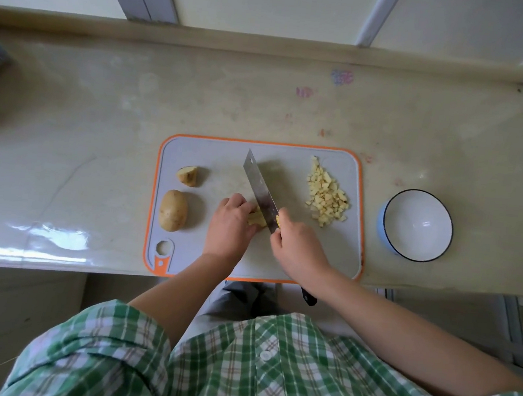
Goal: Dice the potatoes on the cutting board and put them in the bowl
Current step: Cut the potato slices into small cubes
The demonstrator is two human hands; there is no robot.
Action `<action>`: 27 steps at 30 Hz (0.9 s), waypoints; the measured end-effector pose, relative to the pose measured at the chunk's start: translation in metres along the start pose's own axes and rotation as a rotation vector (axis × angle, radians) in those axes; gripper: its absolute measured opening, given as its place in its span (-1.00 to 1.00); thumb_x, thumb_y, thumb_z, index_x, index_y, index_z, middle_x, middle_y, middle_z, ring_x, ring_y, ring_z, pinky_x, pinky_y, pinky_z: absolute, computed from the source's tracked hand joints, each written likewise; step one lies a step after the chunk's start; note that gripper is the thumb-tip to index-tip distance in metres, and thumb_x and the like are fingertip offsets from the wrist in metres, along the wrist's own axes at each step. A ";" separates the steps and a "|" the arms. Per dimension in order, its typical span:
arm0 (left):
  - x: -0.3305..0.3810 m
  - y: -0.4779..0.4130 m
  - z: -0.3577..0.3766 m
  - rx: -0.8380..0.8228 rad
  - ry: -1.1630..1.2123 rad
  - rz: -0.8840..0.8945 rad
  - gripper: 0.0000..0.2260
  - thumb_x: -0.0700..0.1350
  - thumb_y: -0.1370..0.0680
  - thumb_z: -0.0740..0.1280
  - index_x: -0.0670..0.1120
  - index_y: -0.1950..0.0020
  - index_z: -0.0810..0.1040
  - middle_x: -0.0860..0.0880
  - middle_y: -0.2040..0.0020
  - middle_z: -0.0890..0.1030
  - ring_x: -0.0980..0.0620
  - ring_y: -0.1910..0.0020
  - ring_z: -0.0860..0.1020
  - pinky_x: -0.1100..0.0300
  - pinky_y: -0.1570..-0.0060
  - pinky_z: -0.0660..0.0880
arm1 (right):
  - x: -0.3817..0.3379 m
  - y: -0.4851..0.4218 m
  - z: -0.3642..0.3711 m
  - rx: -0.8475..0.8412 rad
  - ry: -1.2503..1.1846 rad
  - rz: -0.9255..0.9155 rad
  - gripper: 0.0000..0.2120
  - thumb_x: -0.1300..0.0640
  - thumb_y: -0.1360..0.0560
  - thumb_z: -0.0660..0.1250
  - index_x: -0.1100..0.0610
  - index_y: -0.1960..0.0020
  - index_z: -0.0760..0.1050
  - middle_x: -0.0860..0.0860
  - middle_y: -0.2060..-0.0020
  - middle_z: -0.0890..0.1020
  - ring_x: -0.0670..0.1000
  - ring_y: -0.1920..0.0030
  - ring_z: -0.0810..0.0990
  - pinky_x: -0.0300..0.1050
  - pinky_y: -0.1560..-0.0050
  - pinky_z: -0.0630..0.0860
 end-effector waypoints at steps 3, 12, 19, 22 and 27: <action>-0.001 -0.001 0.000 -0.005 0.013 -0.008 -0.75 -0.14 -0.40 0.49 -0.11 -0.06 0.63 -0.08 0.11 0.51 -0.12 0.08 0.46 0.16 0.11 0.32 | -0.002 0.002 0.007 -0.003 0.033 0.008 -0.76 0.21 -0.58 0.11 0.23 -0.23 0.31 -0.01 0.43 0.31 0.15 0.35 0.39 -0.07 0.45 0.12; 0.000 0.001 -0.001 -0.017 -0.016 0.025 -0.77 -0.13 -0.41 0.48 -0.14 -0.04 0.62 -0.10 0.08 0.51 -0.14 0.06 0.46 0.12 0.09 0.36 | 0.000 -0.009 0.000 0.065 -0.054 0.035 -0.86 0.23 -0.57 0.13 0.25 -0.10 0.34 -0.01 0.46 0.28 0.14 0.39 0.34 -0.06 0.42 0.15; -0.009 0.005 -0.006 0.035 -0.005 0.011 -0.76 -0.11 -0.42 0.49 -0.12 -0.05 0.62 -0.10 0.11 0.50 -0.14 0.08 0.48 0.19 0.19 0.27 | -0.010 -0.003 -0.004 0.033 -0.050 -0.034 -0.93 0.25 -0.55 0.15 0.22 -0.03 0.33 -0.03 0.48 0.25 0.13 0.43 0.31 -0.11 0.50 0.04; -0.008 0.004 -0.006 0.044 0.004 0.010 -0.79 -0.16 -0.40 0.49 -0.11 -0.02 0.64 -0.09 0.15 0.50 -0.15 0.12 0.48 0.19 0.21 0.27 | -0.009 -0.002 0.000 0.005 -0.030 -0.017 -0.94 0.25 -0.55 0.13 0.19 -0.02 0.29 -0.02 0.47 0.26 0.14 0.40 0.32 -0.10 0.49 0.05; -0.006 0.003 -0.006 0.027 0.010 0.010 -0.79 -0.17 -0.39 0.49 -0.10 -0.02 0.65 -0.10 0.15 0.51 -0.13 0.13 0.47 0.16 0.21 0.32 | -0.010 -0.002 0.012 -0.018 0.023 0.010 -0.70 0.22 -0.57 0.11 0.26 -0.29 0.30 0.07 0.36 0.39 0.18 0.33 0.44 -0.05 0.37 0.24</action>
Point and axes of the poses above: each hand's wrist, its own y-axis away from the middle knuckle, its own z-axis out of the palm, x = y × z, the point moved 8 cm from there along -y, towards the middle knuckle
